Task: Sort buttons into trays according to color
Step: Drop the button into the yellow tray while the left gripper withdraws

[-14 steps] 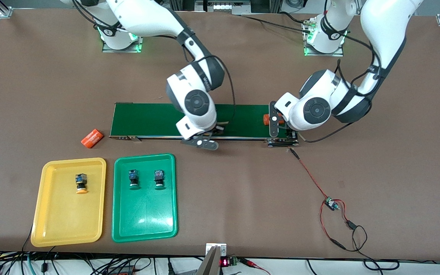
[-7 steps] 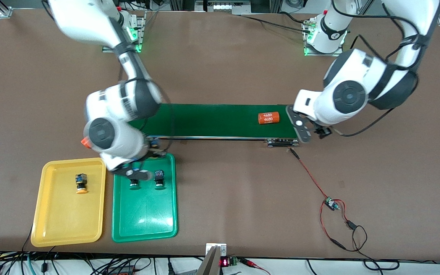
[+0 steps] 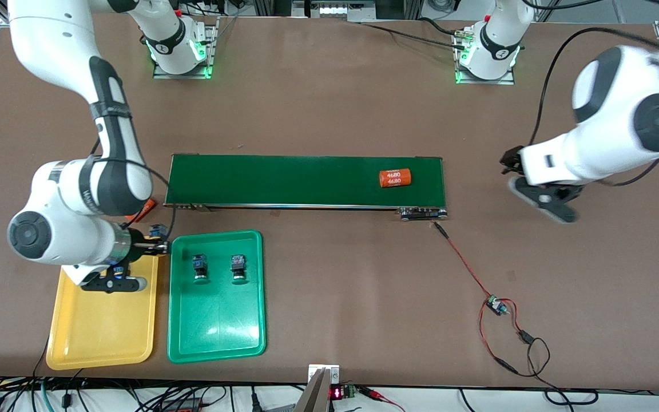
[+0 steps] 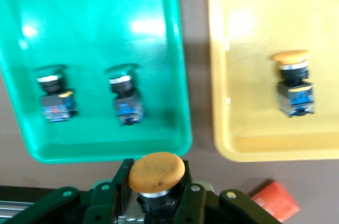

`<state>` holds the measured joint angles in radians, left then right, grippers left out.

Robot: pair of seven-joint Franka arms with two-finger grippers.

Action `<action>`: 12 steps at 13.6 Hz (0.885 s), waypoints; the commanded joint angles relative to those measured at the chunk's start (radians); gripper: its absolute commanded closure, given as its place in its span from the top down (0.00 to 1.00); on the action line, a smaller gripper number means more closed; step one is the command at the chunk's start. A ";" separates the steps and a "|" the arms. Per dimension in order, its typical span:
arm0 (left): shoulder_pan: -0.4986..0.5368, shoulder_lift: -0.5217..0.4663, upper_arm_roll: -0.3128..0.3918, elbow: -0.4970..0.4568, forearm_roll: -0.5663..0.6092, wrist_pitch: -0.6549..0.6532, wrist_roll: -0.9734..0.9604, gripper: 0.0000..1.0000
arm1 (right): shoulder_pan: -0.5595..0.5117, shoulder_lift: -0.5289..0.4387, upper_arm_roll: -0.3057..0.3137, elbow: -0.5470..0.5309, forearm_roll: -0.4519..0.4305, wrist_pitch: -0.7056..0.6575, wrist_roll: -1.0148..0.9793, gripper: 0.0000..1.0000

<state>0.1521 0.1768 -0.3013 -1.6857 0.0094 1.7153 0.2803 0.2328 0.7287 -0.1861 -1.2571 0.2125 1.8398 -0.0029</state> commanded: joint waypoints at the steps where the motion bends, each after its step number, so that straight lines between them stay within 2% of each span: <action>1: -0.061 -0.110 0.097 -0.017 -0.035 -0.010 -0.131 1.00 | -0.061 0.037 0.016 0.019 -0.001 0.008 -0.170 0.00; 4: -0.135 -0.134 0.220 -0.012 -0.048 -0.008 -0.130 1.00 | -0.125 0.083 0.016 0.019 -0.027 0.122 -0.335 0.00; 8: -0.144 -0.192 0.237 -0.026 -0.040 -0.014 -0.211 1.00 | -0.168 0.093 0.011 0.019 -0.057 0.160 -0.497 0.00; 11: -0.143 -0.270 0.260 -0.109 -0.035 -0.039 -0.208 1.00 | -0.210 0.123 0.011 0.018 -0.102 0.266 -0.597 0.00; 12: -0.178 -0.289 0.333 -0.133 -0.035 -0.034 -0.205 1.00 | -0.217 0.139 0.011 0.018 -0.102 0.291 -0.627 0.00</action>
<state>0.0223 -0.0390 -0.0599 -1.7376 -0.0219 1.6755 0.0806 0.0398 0.8345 -0.1869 -1.2569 0.1280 2.0885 -0.5693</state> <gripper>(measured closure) 0.000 0.608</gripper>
